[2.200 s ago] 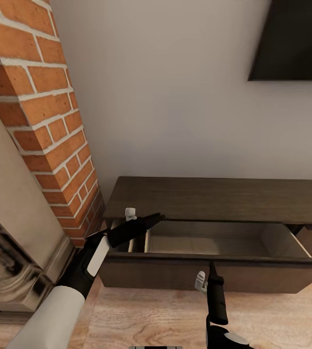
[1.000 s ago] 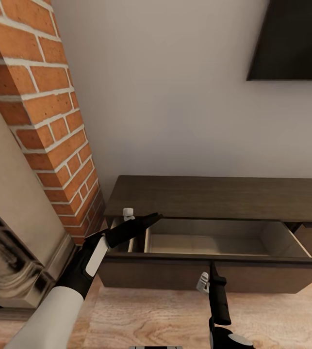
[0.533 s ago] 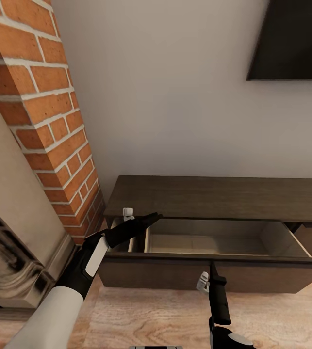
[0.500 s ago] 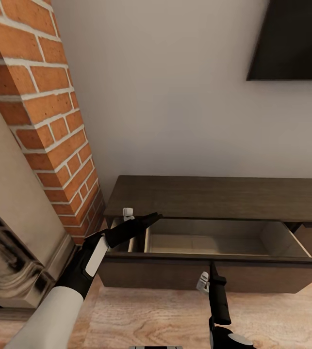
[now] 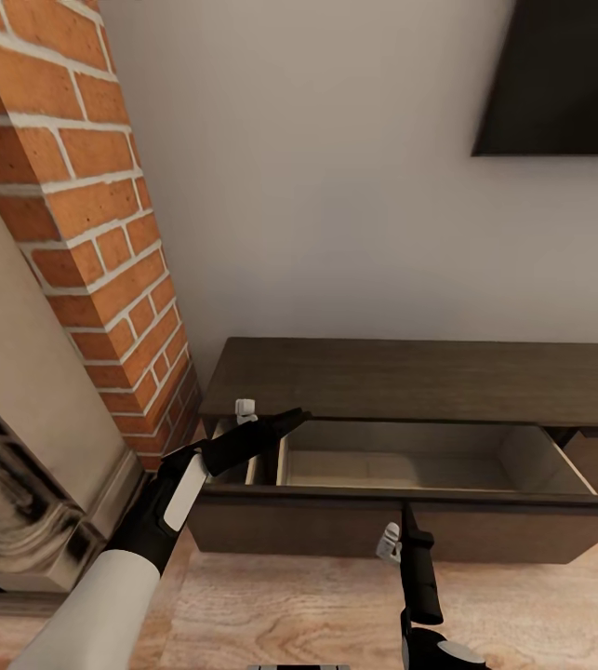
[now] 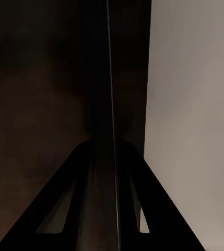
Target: Place each of the two pumpkins and all three candles from the living room inside a cabinet in the living room (use any cabinet), then make sure every cabinet is closed, and position the cauldron so it is next to a table in the living room.
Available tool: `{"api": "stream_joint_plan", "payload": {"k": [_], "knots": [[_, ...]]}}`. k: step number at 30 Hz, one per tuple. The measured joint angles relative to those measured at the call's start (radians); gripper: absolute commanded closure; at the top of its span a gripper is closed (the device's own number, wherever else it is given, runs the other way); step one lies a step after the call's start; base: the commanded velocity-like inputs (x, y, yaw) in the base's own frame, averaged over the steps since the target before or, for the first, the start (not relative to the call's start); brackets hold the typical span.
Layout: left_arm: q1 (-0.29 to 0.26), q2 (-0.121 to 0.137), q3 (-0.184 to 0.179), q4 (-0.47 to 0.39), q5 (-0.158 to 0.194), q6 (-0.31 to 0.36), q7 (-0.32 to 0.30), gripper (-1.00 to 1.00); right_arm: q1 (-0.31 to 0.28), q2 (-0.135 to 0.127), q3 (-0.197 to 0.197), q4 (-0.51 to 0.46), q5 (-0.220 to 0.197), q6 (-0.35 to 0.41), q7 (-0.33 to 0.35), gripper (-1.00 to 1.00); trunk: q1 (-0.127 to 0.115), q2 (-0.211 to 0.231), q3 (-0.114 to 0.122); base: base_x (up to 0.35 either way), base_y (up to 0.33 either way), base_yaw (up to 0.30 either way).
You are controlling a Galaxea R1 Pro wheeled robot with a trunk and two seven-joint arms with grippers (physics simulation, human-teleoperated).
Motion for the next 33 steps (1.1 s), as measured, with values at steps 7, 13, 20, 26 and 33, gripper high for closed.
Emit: {"api": "stream_joint_plan", "payload": {"k": [7, 13, 20, 26, 33], "knots": [[0.000, -0.001, 0.000, 0.000, 0.001, 0.000, 0.000, -1.00, 0.000, 0.001, -0.001, 0.005, 0.002, 0.000, 0.000, 1.00, 0.000, 0.000, 0.003, 0.000, 0.000, 0.000], [0.000, 0.000, -0.001, 0.000, 0.000, 0.000, 0.000, -1.00, 0.000, 0.001, -0.001, 0.005, 0.002, 0.000, 0.000, 1.00, 0.000, 0.000, 0.003, -0.004, 0.000, 0.000], [0.000, 0.000, -0.001, 0.000, 0.000, 0.000, 0.000, -1.00, 0.000, 0.001, -0.001, 0.005, 0.006, 0.000, 0.000, 1.00, 0.000, 0.000, 0.003, -0.054, 0.000, 0.000], [0.000, 0.000, -0.001, 0.000, 0.000, 0.000, 0.000, -1.00, 0.000, 0.001, -0.002, 0.006, 0.007, 0.000, 0.000, 1.00, 0.000, 0.000, 0.003, -0.002, 0.000, 0.000], [0.006, -0.002, 0.001, 0.001, 0.003, -0.001, 0.004, -1.00, -0.010, 0.000, -0.003, 0.011, 0.008, -0.006, 0.010, 1.00, 0.000, 0.000, 0.003, 0.000, 0.000, 0.000]]}}
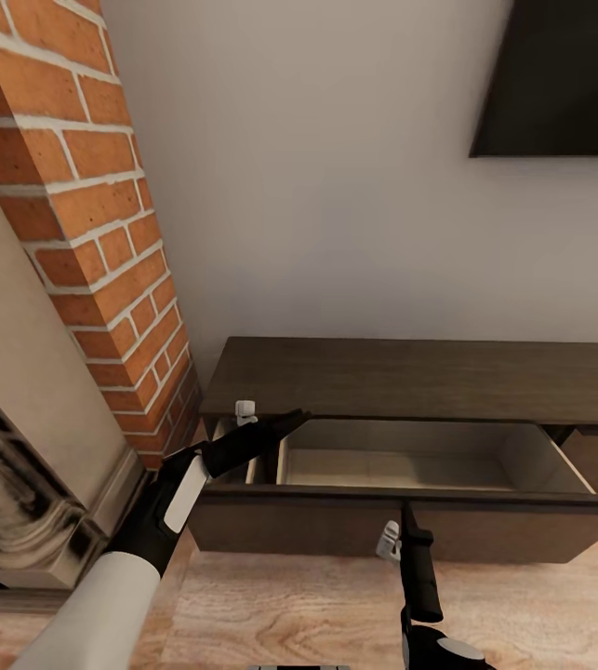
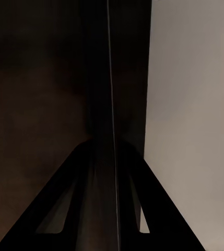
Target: Place each of the two pumpkins and all three candles from the living room inside a cabinet in the living room (use any cabinet), then make sure every cabinet is closed, and position the cauldron so it is next to a table in the living room.
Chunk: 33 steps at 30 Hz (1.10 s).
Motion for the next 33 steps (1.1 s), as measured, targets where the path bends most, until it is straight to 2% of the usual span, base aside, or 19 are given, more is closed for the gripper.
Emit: {"api": "stream_joint_plan", "payload": {"k": [19, 33], "knots": [[0.009, 0.001, 0.001, -0.001, 0.001, 0.001, 0.000, -1.00, -0.009, -0.003, 0.015, 0.009, -0.005, -0.001, 0.005, 1.00, 0.000, 0.000, 0.000, 0.000, 0.000, 0.000], [0.034, -0.001, 0.009, -0.005, 0.003, -0.004, 0.001, -1.00, -0.031, -0.004, 0.016, 0.012, -0.009, -0.008, 0.040, 1.00, 0.000, 0.000, 0.000, 0.000, 0.000, 0.000]]}}
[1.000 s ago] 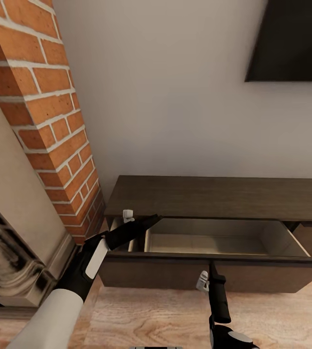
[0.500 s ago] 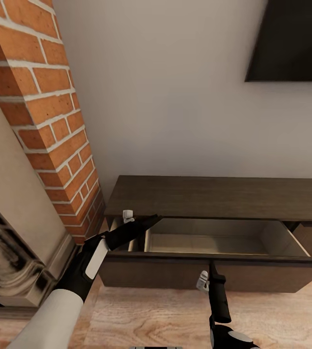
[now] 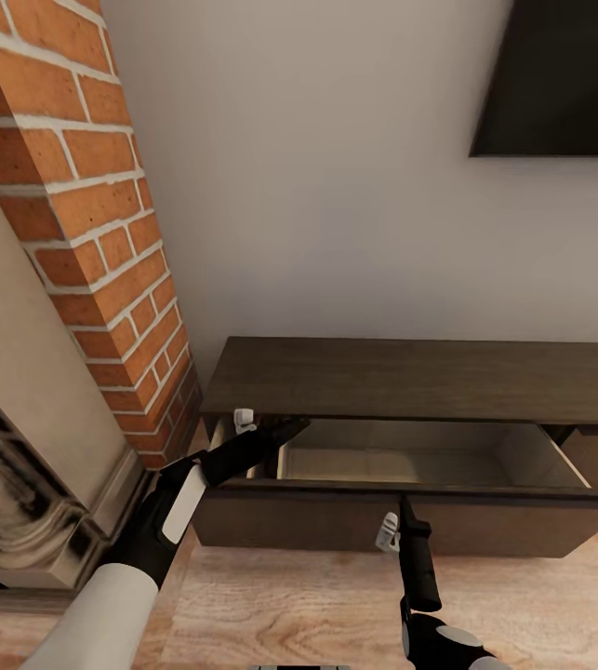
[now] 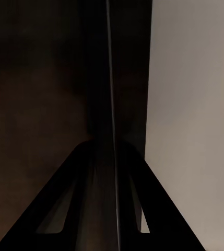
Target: Place each of the two pumpkins and all three candles from the living room inside a cabinet in the living room (use any cabinet), then make sure every cabinet is closed, and position the cauldron so it is next to a table in the living room.
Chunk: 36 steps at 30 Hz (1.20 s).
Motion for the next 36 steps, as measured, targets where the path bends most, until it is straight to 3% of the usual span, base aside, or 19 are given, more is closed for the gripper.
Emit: {"api": "stream_joint_plan", "payload": {"k": [36], "knots": [[0.006, -0.003, 0.002, -0.001, 0.002, 0.000, 0.002, -1.00, -0.010, -0.003, 0.008, 0.008, 0.002, -0.002, 0.011, 1.00, 0.000, 0.000, 0.000, 0.000, 0.000, 0.000]]}}
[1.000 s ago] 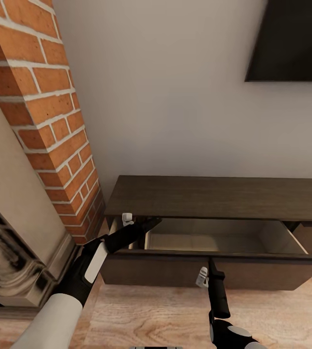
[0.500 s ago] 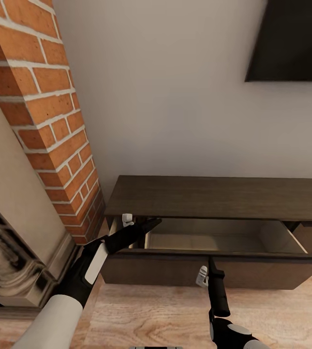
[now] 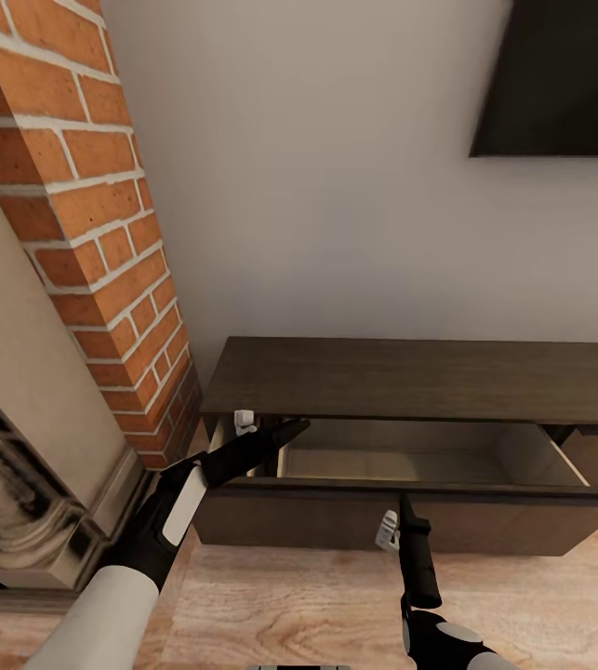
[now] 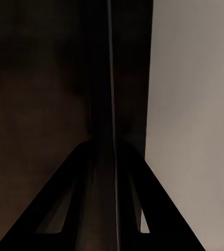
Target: Place each of the two pumpkins and all three candles from the living room inside a cabinet in the living room (use any cabinet), then make sure every cabinet is closed, and position the cauldron so it is next to a table in the living room.
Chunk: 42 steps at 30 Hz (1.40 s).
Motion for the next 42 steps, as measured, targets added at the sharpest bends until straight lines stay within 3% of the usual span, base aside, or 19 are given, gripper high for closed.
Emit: {"api": "stream_joint_plan", "payload": {"k": [30, 42], "knots": [[0.000, 0.002, 0.002, -0.002, 0.001, 0.000, -0.002, -1.00, 0.005, -0.001, -0.001, -0.001, 0.007, 0.001, -0.003, 1.00, 0.000, 0.000, 0.001, 0.000, 0.000, 0.000], [0.000, 0.002, 0.002, -0.001, 0.002, 0.000, -0.002, -1.00, 0.011, -0.005, 0.009, 0.015, 0.020, 0.000, -0.034, 1.00, 0.000, 0.000, 0.002, 0.000, 0.000, 0.000]]}}
